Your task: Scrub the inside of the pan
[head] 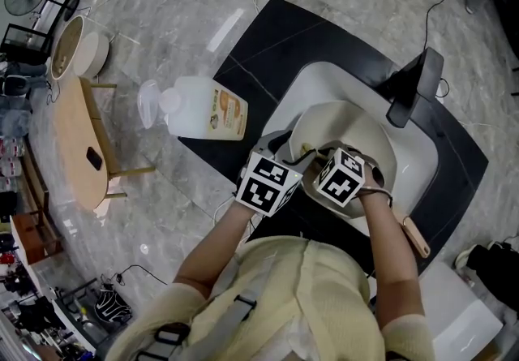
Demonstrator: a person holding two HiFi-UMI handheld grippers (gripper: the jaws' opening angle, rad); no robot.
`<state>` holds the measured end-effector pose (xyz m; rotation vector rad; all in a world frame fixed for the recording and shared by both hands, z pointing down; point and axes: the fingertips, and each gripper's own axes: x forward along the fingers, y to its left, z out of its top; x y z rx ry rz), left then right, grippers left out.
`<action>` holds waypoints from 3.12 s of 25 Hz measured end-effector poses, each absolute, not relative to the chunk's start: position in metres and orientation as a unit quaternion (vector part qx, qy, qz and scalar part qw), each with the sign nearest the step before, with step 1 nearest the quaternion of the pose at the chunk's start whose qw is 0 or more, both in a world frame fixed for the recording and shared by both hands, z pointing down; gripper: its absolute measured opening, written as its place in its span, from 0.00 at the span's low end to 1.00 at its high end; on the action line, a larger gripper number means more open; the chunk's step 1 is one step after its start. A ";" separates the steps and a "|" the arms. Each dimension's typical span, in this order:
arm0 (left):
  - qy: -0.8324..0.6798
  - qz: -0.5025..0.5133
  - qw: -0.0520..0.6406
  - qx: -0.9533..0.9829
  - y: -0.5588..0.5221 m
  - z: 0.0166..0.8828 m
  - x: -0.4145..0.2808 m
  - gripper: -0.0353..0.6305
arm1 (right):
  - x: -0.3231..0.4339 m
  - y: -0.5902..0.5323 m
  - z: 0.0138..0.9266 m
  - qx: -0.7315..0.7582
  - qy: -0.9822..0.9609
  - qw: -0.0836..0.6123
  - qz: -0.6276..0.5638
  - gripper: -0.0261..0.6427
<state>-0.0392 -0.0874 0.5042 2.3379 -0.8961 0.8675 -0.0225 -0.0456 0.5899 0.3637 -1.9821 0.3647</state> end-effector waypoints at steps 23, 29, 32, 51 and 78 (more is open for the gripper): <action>-0.325 0.320 0.247 0.855 -0.088 0.502 -0.039 0.46 | 0.004 -0.080 0.586 0.257 -0.807 0.516 0.129 0.15; -0.324 0.321 0.249 0.854 -0.088 0.504 -0.040 0.46 | 0.011 -0.072 0.575 0.257 -0.810 0.512 0.126 0.16; -0.324 0.321 0.250 0.854 -0.088 0.504 -0.040 0.46 | 0.013 -0.063 0.573 0.247 -0.810 0.517 0.125 0.16; -0.323 0.323 0.251 0.853 -0.088 0.505 -0.039 0.46 | 0.019 -0.045 0.602 0.173 -0.780 0.595 0.085 0.15; -0.322 0.326 0.254 0.851 -0.088 0.506 -0.039 0.46 | 0.087 -0.027 0.629 0.137 -0.667 0.721 0.130 0.15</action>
